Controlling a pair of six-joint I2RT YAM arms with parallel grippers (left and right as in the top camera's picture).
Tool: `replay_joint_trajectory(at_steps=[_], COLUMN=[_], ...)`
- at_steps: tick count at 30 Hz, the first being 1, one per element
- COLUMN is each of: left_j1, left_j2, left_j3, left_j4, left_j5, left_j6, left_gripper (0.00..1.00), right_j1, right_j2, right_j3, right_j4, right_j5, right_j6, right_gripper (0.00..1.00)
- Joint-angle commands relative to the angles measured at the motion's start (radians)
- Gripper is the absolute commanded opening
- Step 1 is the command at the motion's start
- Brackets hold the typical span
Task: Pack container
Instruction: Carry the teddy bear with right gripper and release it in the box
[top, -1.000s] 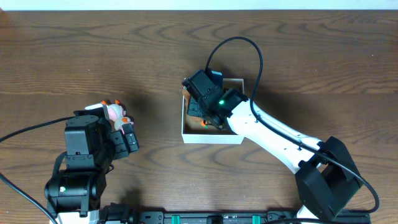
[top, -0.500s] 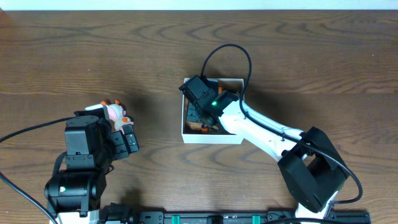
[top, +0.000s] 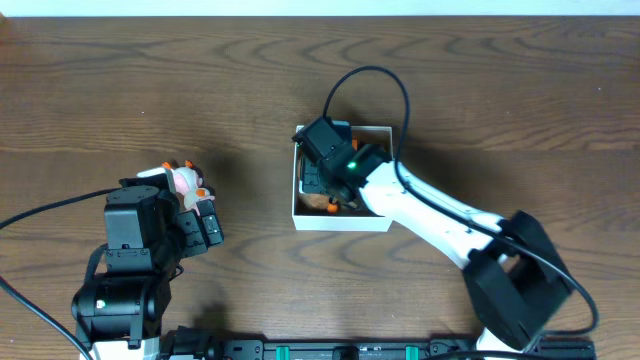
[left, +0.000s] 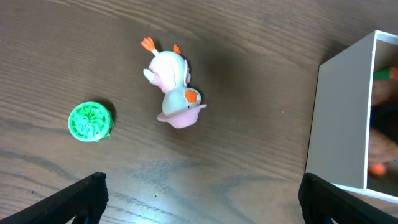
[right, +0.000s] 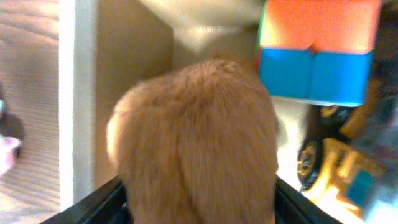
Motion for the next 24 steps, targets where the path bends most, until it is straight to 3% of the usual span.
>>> replay_joint_trajectory(at_steps=[1, 8, 18, 24], left_j1=[0.001, 0.001, 0.001, 0.001], left_j2=[-0.002, -0.002, -0.002, -0.002], left_j3=[0.018, 0.018, 0.018, 0.018], left_j4=[-0.003, -0.003, -0.003, -0.003], left_j5=[-0.007, -0.007, -0.007, -0.007], left_j6=[-0.006, -0.006, -0.006, -0.006], left_gripper=[0.98, 0.98, 0.98, 0.98], right_j1=[-0.031, -0.109, -0.186, -0.346], right_j2=[-0.111, -0.225, -0.231, -0.316], right_j3=[-0.002, -0.002, -0.002, -0.002], right_j4=[0.001, -0.015, -0.09, -0.135], right_j5=[0.057, 0.066, 0.074, 0.129], right_j6=[-0.039, -0.107, -0.131, -0.112], right_gripper=[0.67, 0.72, 0.72, 0.73])
